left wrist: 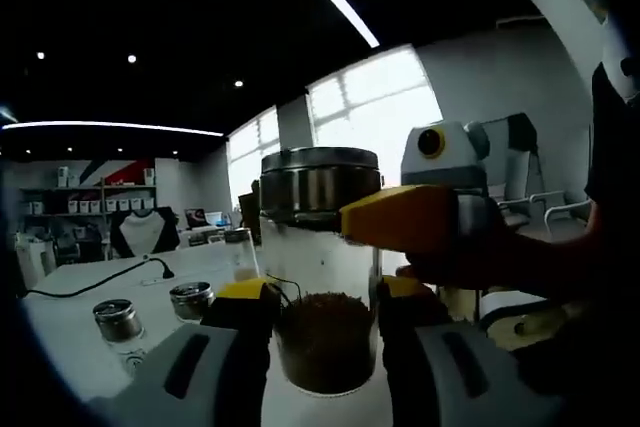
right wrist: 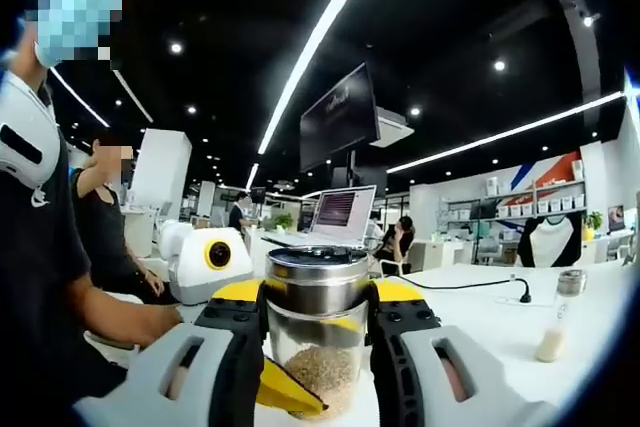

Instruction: Rotate the seasoning bottle until the label or dispensing opening points toward the visible target arrow and the bottle remains upright within the marked orientation range

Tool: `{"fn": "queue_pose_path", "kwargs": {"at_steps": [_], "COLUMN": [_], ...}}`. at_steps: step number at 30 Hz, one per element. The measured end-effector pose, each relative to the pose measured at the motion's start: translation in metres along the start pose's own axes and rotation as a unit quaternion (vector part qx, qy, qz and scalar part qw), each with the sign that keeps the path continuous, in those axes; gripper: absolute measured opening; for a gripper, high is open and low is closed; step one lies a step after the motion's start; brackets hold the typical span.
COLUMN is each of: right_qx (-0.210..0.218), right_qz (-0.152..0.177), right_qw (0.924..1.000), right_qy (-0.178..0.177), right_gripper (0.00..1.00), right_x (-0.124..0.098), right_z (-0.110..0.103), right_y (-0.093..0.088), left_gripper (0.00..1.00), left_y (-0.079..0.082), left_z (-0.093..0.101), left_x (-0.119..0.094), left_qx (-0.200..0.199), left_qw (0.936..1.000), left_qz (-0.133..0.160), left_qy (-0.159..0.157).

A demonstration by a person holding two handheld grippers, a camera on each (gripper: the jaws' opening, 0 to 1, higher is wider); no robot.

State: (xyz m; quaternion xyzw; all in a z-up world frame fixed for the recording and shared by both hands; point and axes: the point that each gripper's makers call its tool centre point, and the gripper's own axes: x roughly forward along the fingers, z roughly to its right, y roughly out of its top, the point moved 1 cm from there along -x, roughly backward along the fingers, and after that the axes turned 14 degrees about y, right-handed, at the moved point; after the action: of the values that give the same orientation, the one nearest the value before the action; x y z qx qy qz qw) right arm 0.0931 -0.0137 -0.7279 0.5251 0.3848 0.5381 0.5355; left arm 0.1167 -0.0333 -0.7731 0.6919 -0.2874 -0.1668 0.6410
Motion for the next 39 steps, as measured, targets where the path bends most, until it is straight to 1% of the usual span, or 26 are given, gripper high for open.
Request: {"fn": "queue_pose_path", "kwargs": {"at_steps": [1, 2, 4, 6, 9, 12, 13, 15, 16, 17, 18, 20, 21, 23, 24, 25, 26, 28, 30, 31, 33, 34, 36, 37, 38, 39], "right_qx": [0.000, 0.010, 0.029, 0.029, 0.047, 0.054, 0.062, 0.057, 0.050, 0.055, 0.058, 0.065, 0.066, 0.067, 0.069, 0.076, 0.076, 0.072, 0.076, 0.080, 0.090, 0.092, 0.108, 0.123, 0.132, 0.135], "right_qz": [0.002, 0.006, 0.011, 0.005, 0.005, 0.000, 0.000, -0.010, -0.016, -0.023, -0.021, 0.004, 0.004, 0.035, 0.036, 0.042, 0.046, 0.047, 0.042, 0.044, 0.054, 0.060, 0.072, 0.071, 0.072, 0.073], "right_qw": [1.0000, 0.9992, 0.9970, 0.9950, 0.9913, 0.9901, 0.9896, 0.9913, 0.9930, 0.9952, 0.9955, 0.9969, 0.9974, 0.9971, 0.9968, 0.9958, 0.9956, 0.9960, 0.9959, 0.9957, 0.9945, 0.9937, 0.9902, 0.9876, 0.9857, 0.9843], "right_qy": [-0.009, -0.037, -0.070, -0.095, -0.123, -0.130, -0.130, -0.118, -0.106, -0.077, -0.071, -0.044, -0.029, 0.003, 0.020, 0.030, 0.029, 0.027, 0.026, 0.019, -0.001, -0.018, -0.052, -0.066, -0.076, -0.086], "right_gripper": [0.38, 0.37, 0.37, 0.37, 0.38, 0.38, 0.38, 0.37, 0.37, 0.37, 0.37, 0.37, 0.37, 0.37, 0.37, 0.37, 0.37, 0.37, 0.37, 0.37, 0.37, 0.37, 0.37, 0.36, 0.36, 0.37], "right_x": [0.000, 0.000, 0.001, 0.003, 0.006, 0.007, 0.006, 0.004, 0.004, 0.002, 0.001, -0.002, -0.003, -0.010, -0.011, -0.011, -0.012, -0.012, -0.011, -0.012, -0.012, -0.012, -0.012, -0.011, -0.011, -0.010], "right_z": [0.002, 0.008, 0.014, 0.017, 0.021, 0.023, 0.024, 0.024, 0.024, 0.023, 0.023, 0.022, 0.020, 0.016, 0.011, 0.008, 0.008, 0.006, 0.006, 0.007, 0.011, 0.015, 0.023, 0.025, 0.026, 0.028], "right_y": [0.000, 0.000, -0.003, -0.007, -0.010, -0.014, -0.016, -0.017, -0.017, -0.016, -0.015, -0.006, -0.004, 0.005, 0.004, 0.004, 0.004, 0.000, -0.004, -0.005, -0.005, -0.004, -0.006, -0.009, -0.010, -0.011], "left_gripper": [0.44, 0.44, 0.44, 0.44, 0.44, 0.44, 0.44, 0.44, 0.44, 0.43, 0.43, 0.43, 0.43, 0.42, 0.42, 0.43, 0.43, 0.43, 0.43, 0.43, 0.42, 0.42, 0.42, 0.42, 0.42, 0.42], "left_y": [0.000, -0.001, -0.003, -0.005, -0.007, -0.012, -0.013, -0.013, -0.012, -0.011, -0.008, 0.001, 0.003, 0.009, 0.007, 0.006, 0.006, 0.003, -0.003, -0.003, -0.001, 0.001, 0.002, 0.001, 0.000, -0.001], "left_z": [-0.005, -0.014, -0.025, -0.028, -0.025, -0.027, -0.027, -0.022, -0.019, -0.018, -0.016, -0.011, -0.010, -0.003, 0.002, 0.005, 0.007, 0.007, 0.009, 0.006, 0.001, -0.007, -0.017, -0.022, -0.023, -0.022], "left_x": [0.002, 0.003, 0.004, 0.005, 0.004, 0.002, 0.002, 0.002, 0.001, 0.001, 0.001, -0.002, -0.003, -0.004, -0.005, -0.006, -0.005, -0.004, -0.003, -0.003, -0.001, 0.000, 0.001, 0.000, 0.001, 0.001], "left_qx": [0.010, 0.034, 0.059, 0.079, 0.058, 0.079, 0.077, 0.053, 0.025, 0.016, 0.006, -0.011, -0.012, -0.024, -0.049, -0.065, -0.079, -0.079, -0.067, -0.059, -0.042, -0.013, 0.032, 0.083, 0.104, 0.108], "left_qw": [0.9996, 0.9966, 0.9897, 0.9834, 0.9842, 0.9816, 0.9820, 0.9892, 0.9937, 0.9948, 0.9967, 0.9990, 0.9995, 0.9994, 0.9977, 0.9959, 0.9941, 0.9942, 0.9962, 0.9974, 0.9991, 0.9990, 0.9937, 0.9854, 0.9819, 0.9808], "left_qz": [0.003, -0.003, -0.014, -0.023, -0.023, -0.034, -0.034, -0.026, -0.023, -0.021, -0.013, 0.007, 0.011, 0.020, 0.006, -0.001, 0.001, 0.000, -0.014, -0.012, -0.008, 0.000, 0.001, -0.004, -0.007, -0.007], "left_qy": [0.026, 0.075, 0.129, 0.162, 0.166, 0.170, 0.169, 0.134, 0.107, 0.099, 0.080, 0.043, 0.027, -0.017, -0.048, -0.063, -0.075, -0.072, -0.054, -0.041, -0.001, 0.042, 0.107, 0.148, 0.158, 0.162]}}
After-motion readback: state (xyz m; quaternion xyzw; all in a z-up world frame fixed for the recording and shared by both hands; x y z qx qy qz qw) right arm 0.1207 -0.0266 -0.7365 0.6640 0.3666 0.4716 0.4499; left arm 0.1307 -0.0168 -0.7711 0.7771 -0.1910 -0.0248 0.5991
